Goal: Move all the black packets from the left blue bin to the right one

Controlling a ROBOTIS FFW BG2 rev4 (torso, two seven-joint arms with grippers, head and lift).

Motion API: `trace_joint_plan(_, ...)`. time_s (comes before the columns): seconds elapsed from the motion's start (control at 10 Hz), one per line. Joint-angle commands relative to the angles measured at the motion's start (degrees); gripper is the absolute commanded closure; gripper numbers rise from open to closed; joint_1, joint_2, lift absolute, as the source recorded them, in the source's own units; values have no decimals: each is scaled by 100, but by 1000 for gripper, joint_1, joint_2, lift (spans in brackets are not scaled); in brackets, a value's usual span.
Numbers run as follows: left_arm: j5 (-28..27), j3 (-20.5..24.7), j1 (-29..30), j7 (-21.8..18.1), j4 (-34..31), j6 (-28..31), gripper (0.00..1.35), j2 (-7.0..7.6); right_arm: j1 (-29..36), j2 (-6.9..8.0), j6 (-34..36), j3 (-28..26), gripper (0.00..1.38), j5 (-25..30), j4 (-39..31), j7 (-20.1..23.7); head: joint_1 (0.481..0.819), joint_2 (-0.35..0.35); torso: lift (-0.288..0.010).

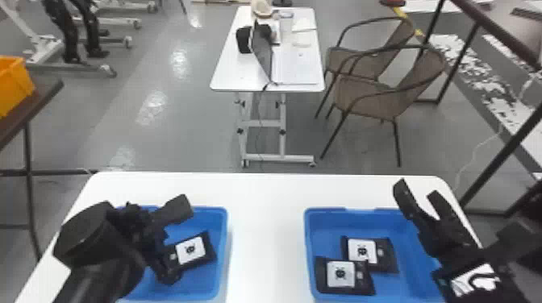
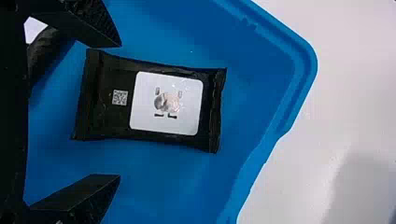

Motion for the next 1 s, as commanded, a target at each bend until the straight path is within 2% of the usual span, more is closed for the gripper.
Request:
trace_joint_plan(0.0,-198,4,-71,160,165,-153,-2,-104,1,14,0,0,122,-36,38,39,695,5,0)
trace_joint_plan(0.2,-198,4,-238,283,692,-294,-2,-183,1,14,0,0,122,-71,55,56,695,3,0)
trace_joint_plan(0.4,-181,-5,-317,424,938,-399,-2,-218,10,14,0,0,122,-115,64,74,695,-4,0)
trace_joint_plan(0.9,-251,57,-422,573,973,-426,-2,-104,10,14,0,17,122,-159,99,127,695,7,0)
